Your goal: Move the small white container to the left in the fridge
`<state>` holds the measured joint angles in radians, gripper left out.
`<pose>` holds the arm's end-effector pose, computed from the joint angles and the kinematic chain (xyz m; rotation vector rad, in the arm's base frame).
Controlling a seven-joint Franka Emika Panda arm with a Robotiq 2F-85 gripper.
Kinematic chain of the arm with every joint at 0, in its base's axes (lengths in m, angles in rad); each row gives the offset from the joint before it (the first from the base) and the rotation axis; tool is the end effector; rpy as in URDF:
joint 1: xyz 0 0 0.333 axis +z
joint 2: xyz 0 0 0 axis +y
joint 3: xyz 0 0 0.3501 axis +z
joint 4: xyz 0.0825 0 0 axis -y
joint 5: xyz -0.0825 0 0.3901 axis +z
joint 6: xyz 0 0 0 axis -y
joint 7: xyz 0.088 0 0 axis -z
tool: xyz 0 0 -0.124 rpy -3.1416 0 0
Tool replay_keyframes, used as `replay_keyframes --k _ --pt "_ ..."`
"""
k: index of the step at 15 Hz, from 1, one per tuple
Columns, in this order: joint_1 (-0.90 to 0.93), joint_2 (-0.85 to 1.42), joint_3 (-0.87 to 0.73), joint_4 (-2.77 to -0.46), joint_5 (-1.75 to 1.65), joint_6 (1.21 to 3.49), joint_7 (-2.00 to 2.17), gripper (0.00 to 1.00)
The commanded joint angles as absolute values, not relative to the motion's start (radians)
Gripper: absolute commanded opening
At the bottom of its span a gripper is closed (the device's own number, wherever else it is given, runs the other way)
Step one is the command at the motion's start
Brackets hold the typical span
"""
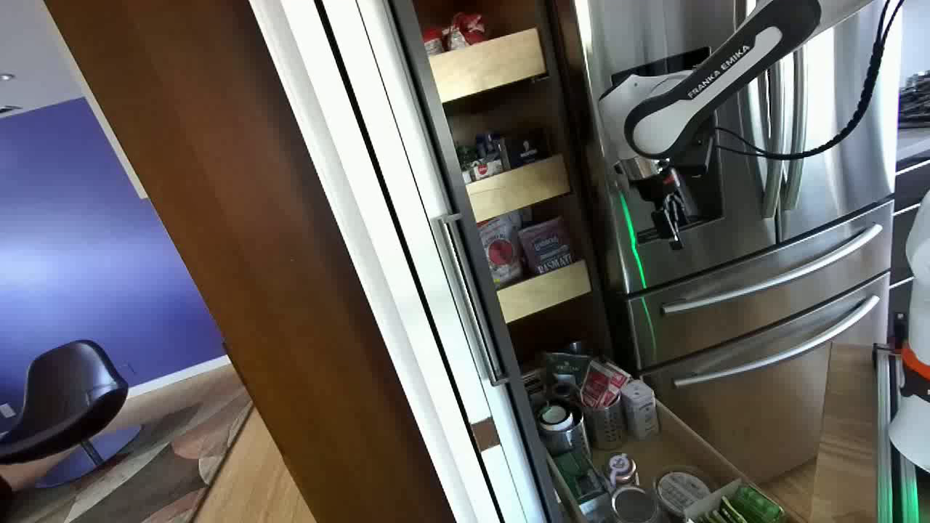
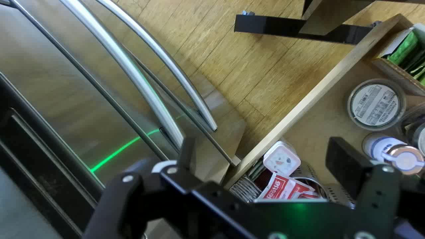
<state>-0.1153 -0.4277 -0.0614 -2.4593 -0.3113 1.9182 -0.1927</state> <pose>0.3805 -0.0959 0.4558 2.8888 0.2117 -0.2287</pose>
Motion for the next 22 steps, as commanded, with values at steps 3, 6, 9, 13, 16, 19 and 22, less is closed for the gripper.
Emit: replay_keyframes --k 3,6,9,13,16,19,22 --pt "-0.101 -0.428 -0.074 -2.458 -0.316 1.915 -0.188 1.0" --pt "-0.101 -0.428 -0.074 -2.458 -0.316 1.915 -0.188 1.0" --pt "-0.101 -0.428 -0.074 -2.458 -0.316 1.915 -0.188 1.0" --pt "-0.057 -0.403 -0.057 -2.484 -0.332 1.965 -0.266 1.0" --pt "0.005 -0.36 -0.057 -2.544 -0.299 2.096 -0.354 1.0" --pt "0.042 -0.294 -0.077 -2.623 -0.253 2.253 -0.441 1.0" --pt "0.034 -0.22 -0.089 -2.714 -0.244 2.451 -0.499 1.0"
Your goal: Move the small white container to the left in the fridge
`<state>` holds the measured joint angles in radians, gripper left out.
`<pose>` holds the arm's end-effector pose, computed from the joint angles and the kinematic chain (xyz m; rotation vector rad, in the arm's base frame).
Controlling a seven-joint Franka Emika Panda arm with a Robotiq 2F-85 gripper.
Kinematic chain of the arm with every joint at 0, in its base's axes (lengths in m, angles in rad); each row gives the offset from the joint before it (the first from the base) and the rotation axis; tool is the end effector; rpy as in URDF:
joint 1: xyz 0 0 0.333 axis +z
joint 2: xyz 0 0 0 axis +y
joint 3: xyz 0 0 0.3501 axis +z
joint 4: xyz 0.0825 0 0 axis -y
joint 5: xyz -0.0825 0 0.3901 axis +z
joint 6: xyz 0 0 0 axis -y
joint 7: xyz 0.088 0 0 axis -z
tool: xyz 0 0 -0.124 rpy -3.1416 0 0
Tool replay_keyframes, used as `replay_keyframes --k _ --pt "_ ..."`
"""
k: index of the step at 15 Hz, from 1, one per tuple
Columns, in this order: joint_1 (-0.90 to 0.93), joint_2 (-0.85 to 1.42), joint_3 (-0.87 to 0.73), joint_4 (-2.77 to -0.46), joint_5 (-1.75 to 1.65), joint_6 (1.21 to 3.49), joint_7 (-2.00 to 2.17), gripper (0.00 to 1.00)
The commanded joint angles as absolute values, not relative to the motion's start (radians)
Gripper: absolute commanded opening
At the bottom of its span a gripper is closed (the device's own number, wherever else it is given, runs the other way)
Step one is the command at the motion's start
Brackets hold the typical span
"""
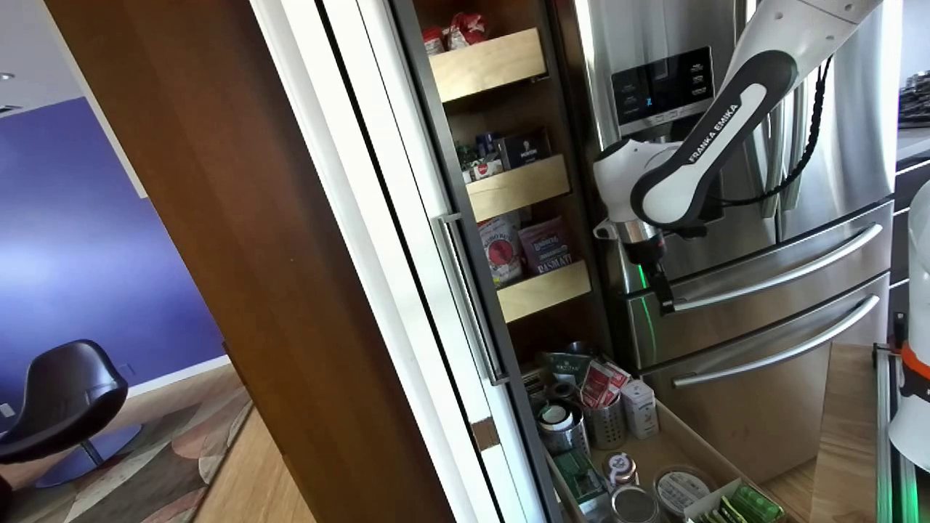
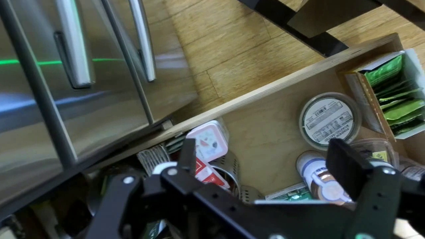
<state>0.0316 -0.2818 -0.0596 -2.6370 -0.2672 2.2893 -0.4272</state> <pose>0.3964 -0.0197 0.3461 2.8517 0.8589 -0.1535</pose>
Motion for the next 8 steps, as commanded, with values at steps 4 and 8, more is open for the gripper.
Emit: replay_keyframes --k 4,8 --pt "0.03 -0.048 -0.144 -2.748 -0.144 2.742 -0.647 1.0" --pt "-0.004 -0.011 -0.114 -2.772 -0.063 2.862 -0.715 1.0"
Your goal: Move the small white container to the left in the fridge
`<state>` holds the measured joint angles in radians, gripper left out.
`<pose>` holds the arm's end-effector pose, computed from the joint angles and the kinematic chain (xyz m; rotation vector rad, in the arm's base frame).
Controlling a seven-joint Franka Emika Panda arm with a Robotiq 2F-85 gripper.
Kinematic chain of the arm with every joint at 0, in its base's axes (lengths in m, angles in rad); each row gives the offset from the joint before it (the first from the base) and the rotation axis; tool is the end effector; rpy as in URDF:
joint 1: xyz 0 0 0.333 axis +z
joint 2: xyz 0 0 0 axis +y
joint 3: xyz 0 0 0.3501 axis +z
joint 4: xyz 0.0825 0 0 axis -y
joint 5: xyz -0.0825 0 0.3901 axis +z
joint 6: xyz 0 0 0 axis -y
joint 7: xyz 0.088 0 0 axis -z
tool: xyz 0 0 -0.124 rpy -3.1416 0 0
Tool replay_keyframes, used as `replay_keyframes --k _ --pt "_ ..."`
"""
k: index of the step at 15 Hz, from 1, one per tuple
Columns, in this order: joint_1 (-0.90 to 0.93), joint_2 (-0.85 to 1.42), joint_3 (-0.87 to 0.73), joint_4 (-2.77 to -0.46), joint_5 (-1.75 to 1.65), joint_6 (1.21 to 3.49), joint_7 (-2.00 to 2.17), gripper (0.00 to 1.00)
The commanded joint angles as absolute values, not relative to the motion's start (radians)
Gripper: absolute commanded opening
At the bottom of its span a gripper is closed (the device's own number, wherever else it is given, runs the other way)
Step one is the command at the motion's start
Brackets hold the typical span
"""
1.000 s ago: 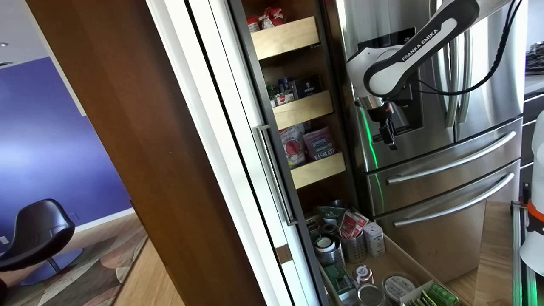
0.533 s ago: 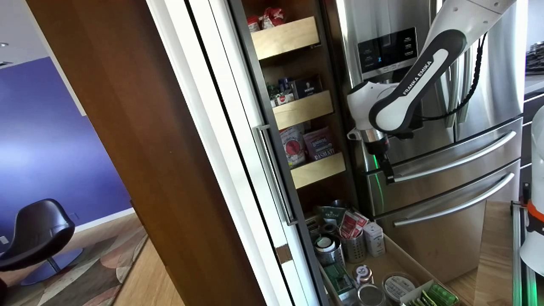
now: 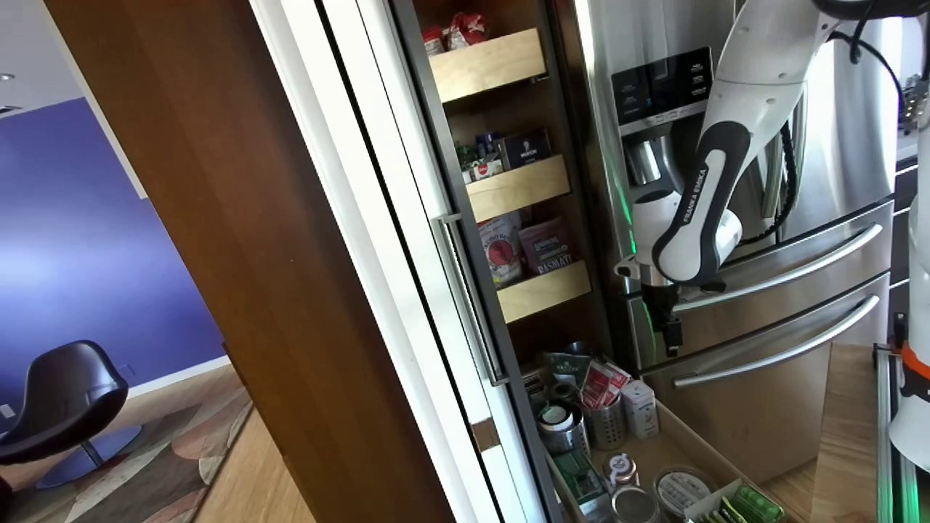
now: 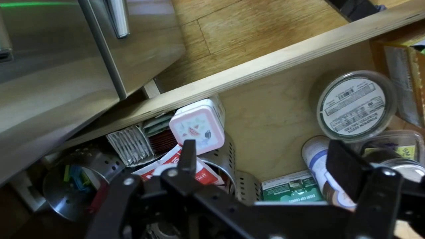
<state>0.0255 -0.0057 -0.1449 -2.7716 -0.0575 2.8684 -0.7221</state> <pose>0.3980 -0.0447 0.2365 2.9161 0.9943 0.1331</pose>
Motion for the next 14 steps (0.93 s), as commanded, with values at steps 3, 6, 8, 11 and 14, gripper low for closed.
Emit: replay_keyframes --k 3,6,8,11,14 --pt "-0.021 0.033 -0.096 -2.756 -0.057 2.887 -0.724 1.0" --pt "-0.017 0.015 -0.096 -2.755 -0.053 2.883 -0.726 1.0" --pt "-0.018 0.013 -0.097 -2.755 -0.052 2.882 -0.726 1.0" --pt "-0.014 0.098 -0.071 -2.691 0.012 2.883 -0.802 1.0" --pt "-0.053 0.205 -0.017 -2.615 0.102 2.871 -0.906 1.0"
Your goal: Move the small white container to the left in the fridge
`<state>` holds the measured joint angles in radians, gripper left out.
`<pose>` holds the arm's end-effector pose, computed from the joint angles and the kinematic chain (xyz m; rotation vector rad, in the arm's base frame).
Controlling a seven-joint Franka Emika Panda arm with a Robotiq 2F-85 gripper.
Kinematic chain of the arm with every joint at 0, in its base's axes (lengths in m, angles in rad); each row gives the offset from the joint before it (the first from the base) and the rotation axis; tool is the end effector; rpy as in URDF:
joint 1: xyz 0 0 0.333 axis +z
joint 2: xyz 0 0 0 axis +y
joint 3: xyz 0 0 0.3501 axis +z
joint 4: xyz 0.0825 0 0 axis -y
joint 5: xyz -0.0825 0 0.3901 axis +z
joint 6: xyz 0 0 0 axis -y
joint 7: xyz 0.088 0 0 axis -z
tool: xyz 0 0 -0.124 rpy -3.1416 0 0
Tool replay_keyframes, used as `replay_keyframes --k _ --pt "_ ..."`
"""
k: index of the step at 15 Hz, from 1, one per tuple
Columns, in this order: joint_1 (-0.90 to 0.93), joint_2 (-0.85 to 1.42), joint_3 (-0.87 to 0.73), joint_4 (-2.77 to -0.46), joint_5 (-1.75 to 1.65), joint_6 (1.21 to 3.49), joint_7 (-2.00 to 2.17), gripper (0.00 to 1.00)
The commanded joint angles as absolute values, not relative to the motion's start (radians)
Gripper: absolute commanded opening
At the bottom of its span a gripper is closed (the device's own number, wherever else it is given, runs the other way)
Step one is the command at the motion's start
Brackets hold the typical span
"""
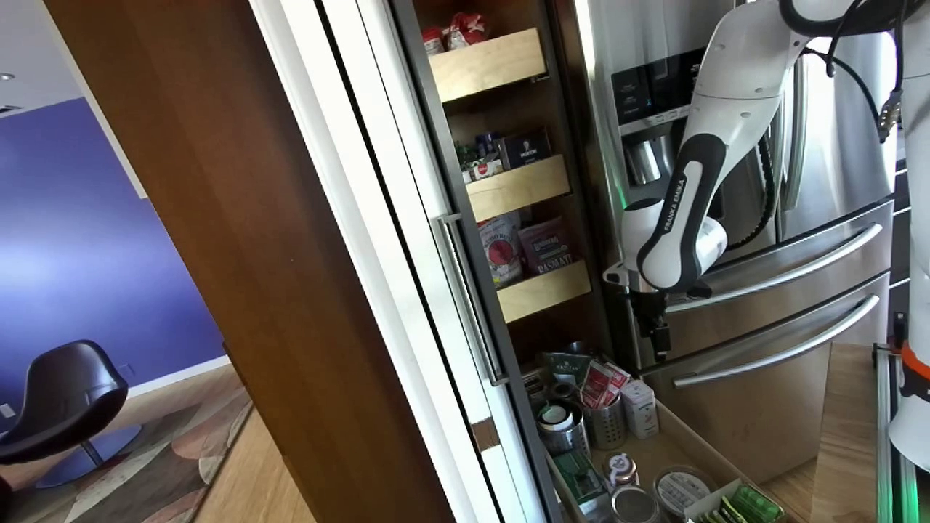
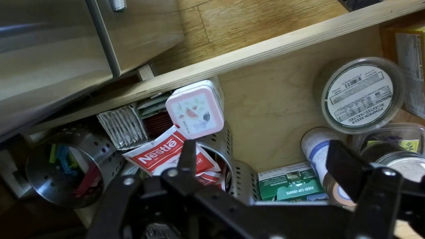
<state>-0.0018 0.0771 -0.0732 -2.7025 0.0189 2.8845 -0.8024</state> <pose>0.4237 -0.0334 0.2261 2.9007 1.0751 0.1475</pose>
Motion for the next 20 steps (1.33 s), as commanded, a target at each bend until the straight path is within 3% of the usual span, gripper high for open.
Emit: replay_keyframes --k 1,8,20 --pt "-0.076 0.243 -0.002 -2.589 0.094 2.87 -0.925 1.0" --pt "-0.196 0.451 0.036 -2.46 -0.017 2.856 -0.944 1.0" --pt "-0.237 0.618 0.046 -2.34 -0.181 2.974 -0.938 1.0"
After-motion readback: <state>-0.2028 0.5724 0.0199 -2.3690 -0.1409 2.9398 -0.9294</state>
